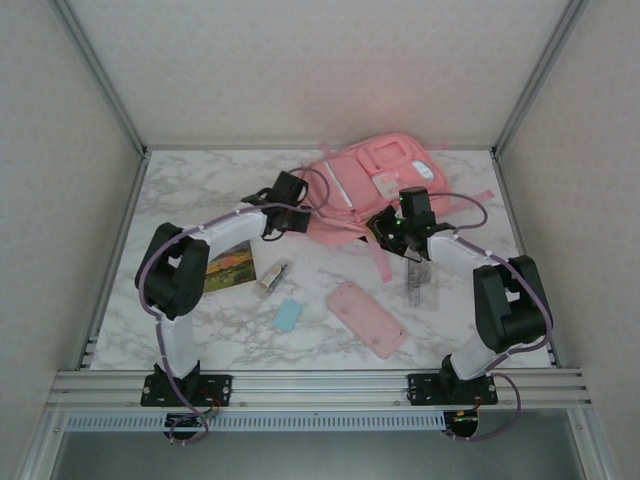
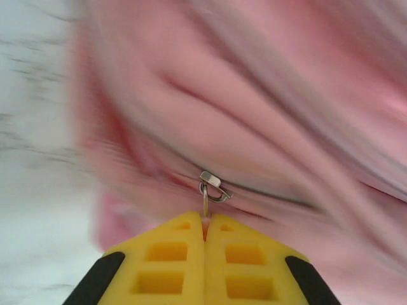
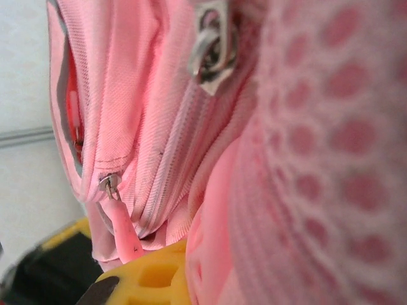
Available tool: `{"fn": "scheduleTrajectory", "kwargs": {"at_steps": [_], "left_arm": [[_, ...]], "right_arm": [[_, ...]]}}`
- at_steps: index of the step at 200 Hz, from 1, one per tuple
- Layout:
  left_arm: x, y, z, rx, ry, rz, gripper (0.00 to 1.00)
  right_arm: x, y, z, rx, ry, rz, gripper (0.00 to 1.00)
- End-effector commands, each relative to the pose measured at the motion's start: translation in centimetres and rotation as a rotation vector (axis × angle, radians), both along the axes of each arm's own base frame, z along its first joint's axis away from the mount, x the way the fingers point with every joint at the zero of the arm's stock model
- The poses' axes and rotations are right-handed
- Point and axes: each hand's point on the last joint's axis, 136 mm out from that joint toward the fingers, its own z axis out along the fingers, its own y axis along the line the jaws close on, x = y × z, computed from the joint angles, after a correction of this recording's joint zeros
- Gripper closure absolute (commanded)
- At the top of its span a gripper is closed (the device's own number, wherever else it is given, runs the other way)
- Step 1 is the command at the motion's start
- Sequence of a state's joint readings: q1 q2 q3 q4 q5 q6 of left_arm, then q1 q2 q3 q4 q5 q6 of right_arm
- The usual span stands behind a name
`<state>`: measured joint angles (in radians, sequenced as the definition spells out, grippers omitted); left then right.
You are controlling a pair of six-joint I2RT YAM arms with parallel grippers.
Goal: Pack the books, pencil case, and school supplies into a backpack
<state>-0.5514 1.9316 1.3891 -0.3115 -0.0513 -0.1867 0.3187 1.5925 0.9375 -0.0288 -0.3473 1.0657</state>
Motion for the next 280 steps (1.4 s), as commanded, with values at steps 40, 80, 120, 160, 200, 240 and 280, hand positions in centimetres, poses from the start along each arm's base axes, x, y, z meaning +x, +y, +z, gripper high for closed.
{"fn": "scheduleTrajectory", "kwargs": {"at_steps": [40, 80, 120, 160, 200, 240, 280], "left_arm": [[1.0, 1.5, 3.4, -0.117, -0.059, 0.089, 1.00], [-3.6, 0.1, 3.3, -0.219, -0.025, 0.077, 1.00], [-6.9, -2.5, 4.5, -0.255, -0.029, 0.013, 1.00], [-6.9, -4.5, 7.1, -0.314, -0.074, -0.033, 1.00], [-6.5, -7.0, 7.0, -0.329, -0.065, -0.086, 1.00], [-5.7, -8.5, 6.3, -0.327, -0.046, -0.128, 1.00], [-6.0, -10.0, 6.7, -0.364, -0.030, -0.181, 1.00]], "right_arm": [[4.2, 0.9, 13.9, -0.278, -0.520, 0.415, 1.00], [6.5, 4.8, 16.2, -0.177, -0.583, 0.628, 1.00], [8.7, 5.1, 11.6, -0.178, -0.474, 0.616, 1.00], [11.0, -0.4, 6.0, -0.310, -0.245, 0.370, 0.96], [10.3, -7.3, 3.7, -0.348, -0.049, 0.118, 0.26], [4.4, -9.4, 3.8, -0.361, 0.024, 0.065, 0.01], [-2.6, -8.9, 4.9, -0.269, 0.049, 0.004, 0.02]]}}
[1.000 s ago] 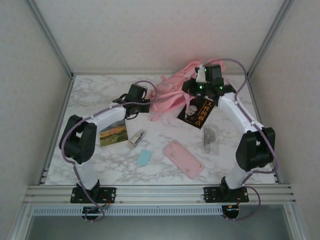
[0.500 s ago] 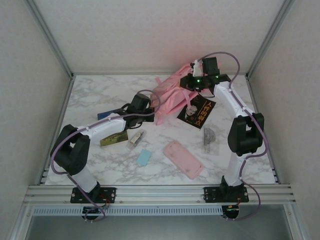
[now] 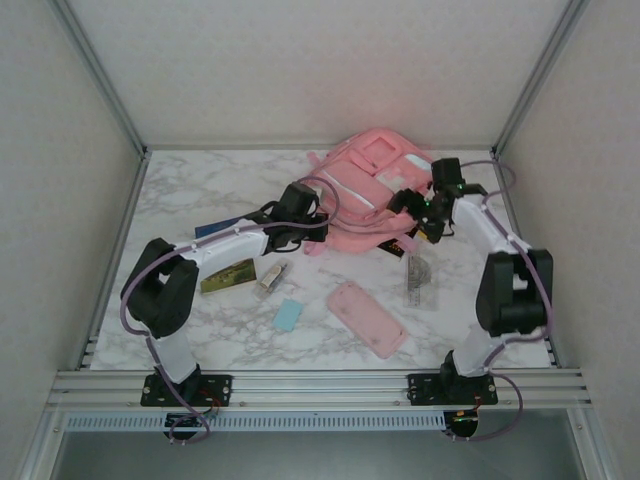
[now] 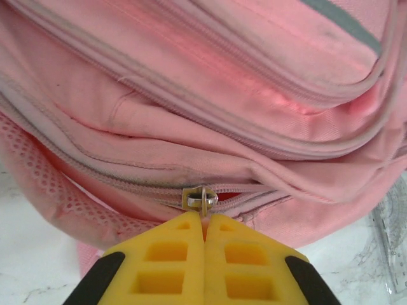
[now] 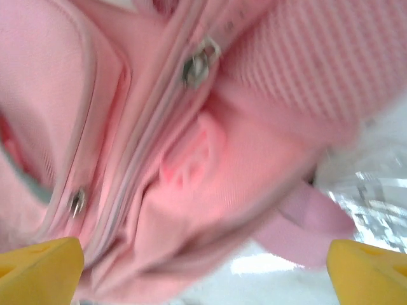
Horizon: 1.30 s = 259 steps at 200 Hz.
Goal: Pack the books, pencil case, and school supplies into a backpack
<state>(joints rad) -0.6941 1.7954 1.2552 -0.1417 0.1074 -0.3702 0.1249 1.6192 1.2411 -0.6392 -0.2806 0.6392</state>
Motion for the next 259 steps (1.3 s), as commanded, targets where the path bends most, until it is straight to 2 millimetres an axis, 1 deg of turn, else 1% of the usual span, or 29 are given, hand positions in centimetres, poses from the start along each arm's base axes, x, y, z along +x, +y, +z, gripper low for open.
{"fn": "scheduleTrajectory", "kwargs": {"at_steps": [1, 18, 28, 33, 39, 54, 63, 77, 88, 107, 115, 122, 128, 136, 139, 140, 144, 150, 158, 163, 184, 194, 217, 237, 259], "left_arm": [[0.0, -2.3, 2.8, -0.075, -0.041, -0.070, 1.00], [-0.6, -2.9, 3.0, -0.086, -0.035, -0.087, 1.00], [-1.0, -3.1, 3.0, -0.090, -0.031, -0.095, 1.00], [-0.9, -3.5, 3.5, -0.107, -0.048, -0.101, 1.00], [-1.0, -3.6, 3.7, -0.114, -0.047, -0.104, 1.00], [-1.5, -3.8, 4.2, -0.124, -0.050, -0.115, 1.00], [-1.8, -3.9, 4.4, -0.127, -0.052, -0.121, 1.00], [-2.4, -4.0, 4.9, -0.128, -0.055, -0.130, 1.00], [-3.1, -4.1, 5.3, -0.133, -0.058, -0.138, 1.00], [-4.3, -4.1, 5.4, -0.133, -0.055, -0.147, 1.00], [-4.7, -4.1, 5.2, -0.135, -0.049, -0.148, 1.00], [-5.0, -3.9, 5.0, -0.133, -0.043, -0.150, 1.00], [-5.2, -3.8, 4.8, -0.128, -0.038, -0.148, 1.00], [-5.3, -3.5, 4.4, -0.118, -0.035, -0.142, 1.00], [-5.3, -3.4, 4.2, -0.110, -0.036, -0.140, 1.00], [-5.2, -3.3, 4.2, -0.108, -0.038, -0.139, 1.00], [-5.2, -3.2, 4.1, -0.101, -0.042, -0.136, 1.00], [-5.2, -2.9, 3.7, -0.081, -0.040, -0.134, 1.00], [-5.0, -2.4, 3.1, -0.050, -0.039, -0.127, 1.00], [-4.8, -2.1, 2.8, -0.030, -0.045, -0.123, 1.00], [-3.1, -0.2, 1.8, 0.065, -0.082, -0.086, 1.00], [-2.1, 0.9, 1.3, 0.103, -0.092, -0.068, 1.00], [-0.1, 2.7, 0.3, 0.122, -0.086, -0.045, 1.00], [0.8, 3.1, -0.5, 0.144, -0.076, -0.072, 1.00], [0.3, 1.9, -0.7, 0.111, -0.062, -0.143, 1.00]], "right_arm": [[-2.5, 0.4, 3.2, 0.057, -0.079, -0.082, 0.02], [-4.5, 2.5, 4.1, 0.152, -0.107, -0.108, 0.02], [-5.3, 4.2, 3.9, 0.222, -0.106, -0.131, 0.02], [-5.5, 5.2, 3.9, 0.257, -0.106, -0.140, 0.02], [-5.9, 6.2, 3.3, 0.285, -0.098, -0.154, 0.02], [-5.7, 9.2, 2.5, 0.377, -0.114, -0.187, 0.02], [-5.2, 10.6, 2.1, 0.408, -0.126, -0.201, 0.01], [-4.3, 11.8, 0.9, 0.434, -0.127, -0.237, 0.01], [-3.4, 12.4, 0.1, 0.468, -0.136, -0.274, 0.01], [-2.0, 12.3, -1.5, 0.485, -0.138, -0.354, 0.02], [-1.5, 12.3, -1.8, 0.497, -0.150, -0.378, 0.04], [-1.2, 12.2, -2.1, 0.491, -0.160, -0.393, 0.07], [-1.0, 11.9, -2.3, 0.475, -0.168, -0.408, 0.13], [-0.9, 11.3, -2.6, 0.447, -0.184, -0.428, 0.27], [-0.9, 11.2, -2.7, 0.440, -0.189, -0.432, 0.37], [-0.9, 11.1, -2.7, 0.439, -0.193, -0.435, 0.39], [-0.9, 10.8, -2.8, 0.427, -0.201, -0.441, 0.53], [-1.1, 10.4, -2.9, 0.406, -0.210, -0.446, 0.70], [-1.4, 9.7, -3.0, 0.370, -0.219, -0.448, 0.90], [-1.5, 9.4, -2.8, 0.352, -0.230, -0.441, 1.00], [-2.6, 8.4, -1.8, 0.280, -0.253, -0.394, 1.00], [-3.2, 8.1, -1.1, 0.246, -0.270, -0.358, 1.00], [-4.5, 7.4, 0.3, 0.179, -0.297, -0.264, 1.00], [-5.1, 7.3, 1.3, 0.162, -0.308, -0.167, 1.00], [-5.4, 6.9, 1.2, 0.151, -0.297, -0.091, 1.00]]}}
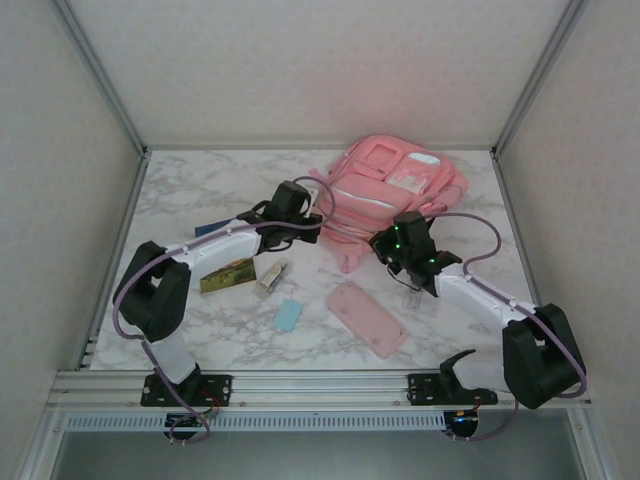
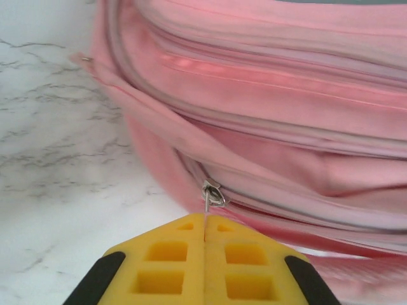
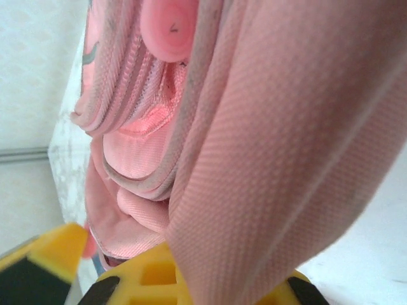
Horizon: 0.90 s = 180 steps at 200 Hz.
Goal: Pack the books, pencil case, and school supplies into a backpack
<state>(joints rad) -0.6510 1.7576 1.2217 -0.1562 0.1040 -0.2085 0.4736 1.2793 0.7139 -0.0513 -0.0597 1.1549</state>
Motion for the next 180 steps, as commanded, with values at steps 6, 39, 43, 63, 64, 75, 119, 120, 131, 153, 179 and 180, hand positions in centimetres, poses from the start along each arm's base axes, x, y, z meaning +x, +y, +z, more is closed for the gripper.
{"fn": "scheduleTrajectory", "kwargs": {"at_steps": [6, 39, 43, 63, 64, 75, 119, 120, 131, 153, 179, 180], "left_arm": [[-0.5, -0.9, -0.8, 0.003, 0.027, -0.093, 1.00], [-2.3, -3.0, -1.0, -0.094, 0.050, -0.180, 1.00], [-2.4, -3.2, -1.1, -0.102, 0.054, -0.186, 1.00], [-3.2, -3.9, -1.7, -0.131, 0.070, -0.225, 1.00], [-3.2, -3.9, -1.7, -0.132, 0.070, -0.226, 1.00], [-3.6, -4.3, -2.0, -0.151, 0.082, -0.247, 1.00], [-4.1, -5.1, -3.5, -0.163, 0.115, -0.305, 0.95], [-4.1, -5.1, -3.5, -0.162, 0.115, -0.306, 0.94], [-4.1, -5.2, -3.8, -0.158, 0.119, -0.312, 0.85], [-4.0, -5.6, -4.1, -0.160, 0.134, -0.325, 0.71], [-3.7, -5.9, -4.7, -0.153, 0.144, -0.331, 0.66], [-3.7, -5.8, -4.8, -0.152, 0.145, -0.331, 0.65]], "right_arm": [[0.4, -1.3, 1.5, -0.075, -0.068, 0.098, 1.00], [1.3, -1.3, 2.0, -0.033, -0.087, 0.214, 1.00], [1.3, -1.4, 2.0, -0.032, -0.084, 0.232, 1.00], [1.3, -1.8, 2.4, -0.028, -0.075, 0.327, 1.00], [1.3, -1.9, 2.5, -0.029, -0.075, 0.332, 1.00], [1.2, -2.2, 2.6, -0.039, -0.069, 0.381, 1.00], [1.0, -3.3, 2.2, -0.032, -0.036, 0.467, 1.00], [1.0, -3.3, 2.2, -0.032, -0.037, 0.468, 1.00], [1.1, -3.3, 2.4, -0.028, -0.045, 0.471, 1.00], [1.0, -3.4, 2.7, -0.029, -0.057, 0.481, 1.00], [0.9, -3.4, 3.2, -0.032, -0.071, 0.494, 1.00], [0.9, -3.5, 3.2, -0.032, -0.071, 0.495, 1.00]]}}
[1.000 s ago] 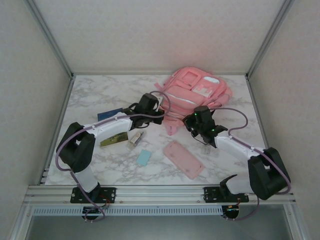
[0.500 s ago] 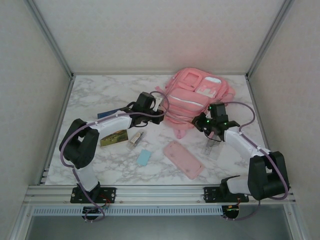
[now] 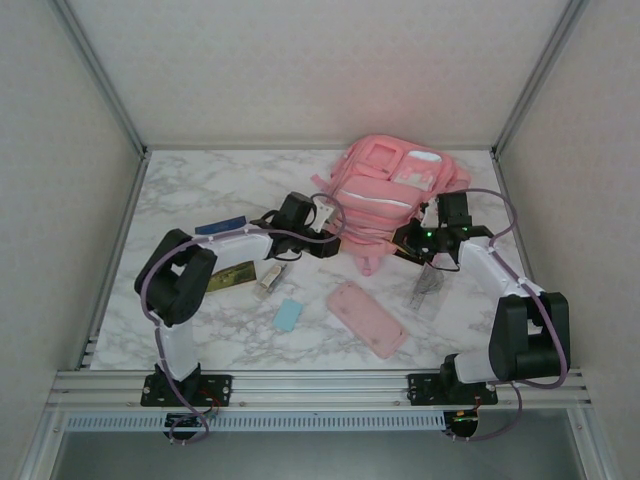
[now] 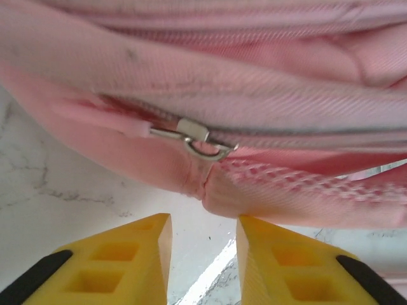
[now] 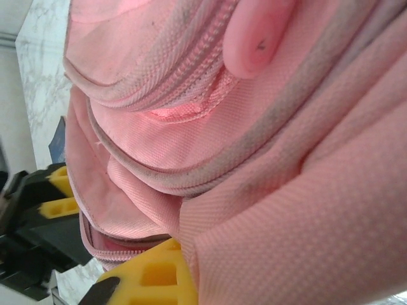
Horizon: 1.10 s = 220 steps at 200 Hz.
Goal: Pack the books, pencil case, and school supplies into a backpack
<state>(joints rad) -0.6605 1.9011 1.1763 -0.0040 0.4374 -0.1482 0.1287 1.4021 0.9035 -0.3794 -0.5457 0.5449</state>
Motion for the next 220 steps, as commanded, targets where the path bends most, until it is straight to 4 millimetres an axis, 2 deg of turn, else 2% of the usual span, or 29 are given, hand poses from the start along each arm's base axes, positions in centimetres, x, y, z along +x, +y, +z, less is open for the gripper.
{"fn": "scheduleTrajectory", "kwargs": {"at_steps": [1, 23, 69, 98, 131, 172, 220], "left_arm": [[-0.2, -1.0, 0.1, -0.009, 0.005, -0.046, 0.65], [0.4, -0.5, 0.2, 0.015, -0.011, -0.035, 0.60], [0.8, 1.4, 4.3, -0.038, -0.067, -0.049, 0.35], [1.0, 1.4, 5.7, -0.084, -0.077, -0.106, 0.29], [0.4, 0.0, 6.2, -0.119, -0.036, -0.203, 0.28], [-0.8, -1.2, 4.4, -0.101, -0.003, -0.265, 0.33], [0.8, -2.0, 3.8, -0.108, -0.058, -0.241, 0.43]], "right_arm": [[0.3, 1.1, 3.0, 0.045, -0.093, 0.095, 1.00], [0.0, 0.8, 3.4, 0.044, -0.090, 0.104, 1.00], [-0.4, -0.9, 4.0, 0.037, -0.085, 0.099, 1.00], [-0.5, -1.2, 4.8, 0.048, -0.103, 0.122, 1.00], [-0.5, -1.4, 5.1, 0.054, -0.103, 0.130, 1.00], [-0.4, -1.3, 5.3, 0.070, -0.110, 0.135, 1.00], [-0.8, -0.9, 6.0, 0.090, -0.122, 0.152, 1.00]]}}
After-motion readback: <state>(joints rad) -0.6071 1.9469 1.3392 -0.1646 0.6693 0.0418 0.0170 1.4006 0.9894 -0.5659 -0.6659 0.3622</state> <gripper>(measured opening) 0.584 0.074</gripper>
